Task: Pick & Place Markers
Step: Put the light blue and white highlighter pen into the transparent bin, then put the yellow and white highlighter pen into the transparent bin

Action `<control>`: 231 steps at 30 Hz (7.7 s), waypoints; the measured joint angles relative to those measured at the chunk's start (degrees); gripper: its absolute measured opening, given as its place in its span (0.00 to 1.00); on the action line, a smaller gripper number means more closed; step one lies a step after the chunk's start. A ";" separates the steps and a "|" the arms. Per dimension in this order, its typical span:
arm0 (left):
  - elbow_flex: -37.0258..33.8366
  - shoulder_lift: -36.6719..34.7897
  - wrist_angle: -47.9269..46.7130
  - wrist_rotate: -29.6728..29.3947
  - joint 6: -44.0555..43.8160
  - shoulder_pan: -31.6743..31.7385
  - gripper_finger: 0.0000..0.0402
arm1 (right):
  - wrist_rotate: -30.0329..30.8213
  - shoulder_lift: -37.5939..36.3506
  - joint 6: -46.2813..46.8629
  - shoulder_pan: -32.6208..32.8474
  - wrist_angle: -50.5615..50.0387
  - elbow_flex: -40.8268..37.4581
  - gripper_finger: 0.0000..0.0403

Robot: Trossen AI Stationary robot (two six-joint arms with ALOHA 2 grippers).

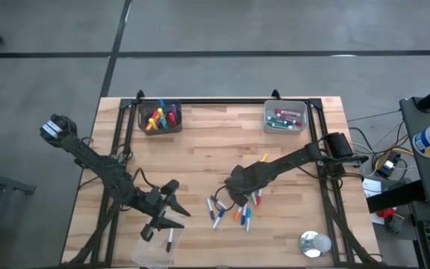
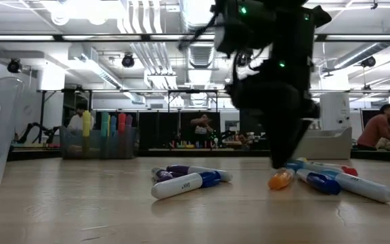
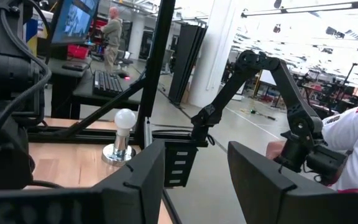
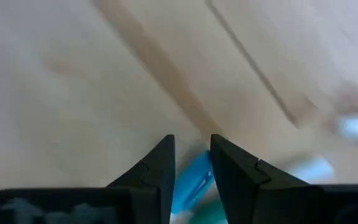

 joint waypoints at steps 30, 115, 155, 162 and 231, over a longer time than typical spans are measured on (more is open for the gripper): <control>-0.03 0.00 -0.88 0.00 0.04 -0.02 0.42 | -1.46 -0.44 -3.86 5.14 -0.25 3.19 0.40; -0.06 0.00 0.99 -30.25 10.60 3.02 0.32 | 14.62 -5.14 -50.32 5.03 49.96 20.85 0.10; 0.02 -4.81 -36.68 11.65 -47.89 -4.65 0.10 | 17.00 -8.61 -47.41 5.40 24.97 19.11 0.41; 0.02 -4.76 -48.08 18.86 -67.30 -8.74 0.10 | 17.94 -8.59 -46.52 5.33 24.99 17.36 0.37; -0.04 -5.42 1.41 -34.54 6.92 -9.01 0.35 | -2.36 -8.50 11.39 -14.68 -9.05 -2.49 0.41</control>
